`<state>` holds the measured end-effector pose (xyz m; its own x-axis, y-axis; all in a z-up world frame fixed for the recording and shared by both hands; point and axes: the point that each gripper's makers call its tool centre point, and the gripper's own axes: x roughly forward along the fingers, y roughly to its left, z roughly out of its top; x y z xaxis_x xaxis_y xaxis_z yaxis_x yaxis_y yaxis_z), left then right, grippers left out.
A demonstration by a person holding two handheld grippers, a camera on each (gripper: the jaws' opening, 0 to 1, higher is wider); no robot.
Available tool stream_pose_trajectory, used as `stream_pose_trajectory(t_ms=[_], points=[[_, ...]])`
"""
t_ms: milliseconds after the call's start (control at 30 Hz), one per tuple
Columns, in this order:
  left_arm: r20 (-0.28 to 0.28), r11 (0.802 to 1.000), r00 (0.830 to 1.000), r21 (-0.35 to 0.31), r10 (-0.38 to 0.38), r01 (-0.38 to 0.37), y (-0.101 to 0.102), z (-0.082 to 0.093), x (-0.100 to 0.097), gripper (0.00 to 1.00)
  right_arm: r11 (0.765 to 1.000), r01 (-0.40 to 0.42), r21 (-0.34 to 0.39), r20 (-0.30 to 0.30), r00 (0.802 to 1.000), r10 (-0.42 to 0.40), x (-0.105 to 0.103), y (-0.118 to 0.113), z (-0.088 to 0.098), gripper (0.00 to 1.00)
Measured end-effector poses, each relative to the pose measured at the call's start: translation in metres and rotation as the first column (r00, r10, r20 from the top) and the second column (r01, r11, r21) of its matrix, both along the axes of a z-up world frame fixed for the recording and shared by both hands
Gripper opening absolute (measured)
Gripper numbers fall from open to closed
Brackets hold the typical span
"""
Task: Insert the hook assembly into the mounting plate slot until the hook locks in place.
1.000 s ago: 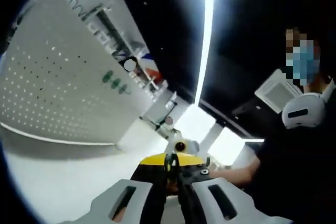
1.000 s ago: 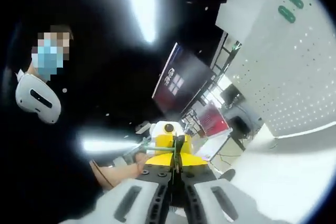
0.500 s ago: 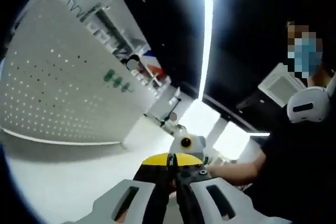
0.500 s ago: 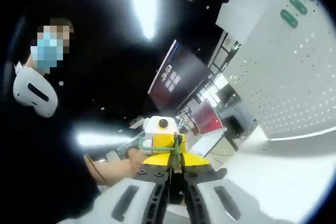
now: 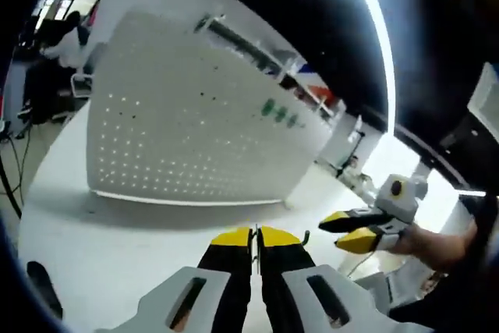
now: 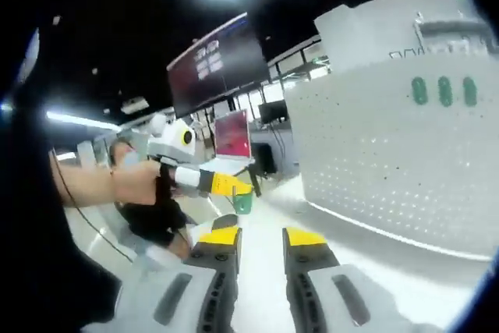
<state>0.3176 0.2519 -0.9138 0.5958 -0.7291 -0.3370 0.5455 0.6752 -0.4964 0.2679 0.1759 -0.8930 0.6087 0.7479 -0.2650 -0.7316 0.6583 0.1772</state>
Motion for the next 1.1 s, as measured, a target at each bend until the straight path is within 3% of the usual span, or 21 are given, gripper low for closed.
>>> stream_pose_trajectory(t_ms=[167,267,433,1100], points=[[-0.012,1.000,1.000,0.001,0.009,-0.009,-0.008,-0.004,-0.008,0.01,0.999,-0.049,0.011,-0.030,0.998,0.049,-0.006,0.021,-0.004,0.19],[0.013,0.998,1.000,0.063,-0.014,0.013,-0.013,-0.007,-0.015,0.01,0.997,-0.055,-0.050,-0.011,0.998,0.055,-0.007,0.029,-0.011,0.19],[0.014,0.999,1.000,0.039,-0.018,0.017,-0.021,-0.003,-0.023,0.01,0.994,-0.066,-0.086,-0.001,0.998,0.066,-0.007,0.039,-0.017,0.15],[0.036,0.998,0.998,0.044,-0.052,0.051,-0.033,0.002,-0.031,0.01,0.984,-0.067,-0.162,0.048,0.996,0.076,-0.003,0.042,-0.019,0.07]])
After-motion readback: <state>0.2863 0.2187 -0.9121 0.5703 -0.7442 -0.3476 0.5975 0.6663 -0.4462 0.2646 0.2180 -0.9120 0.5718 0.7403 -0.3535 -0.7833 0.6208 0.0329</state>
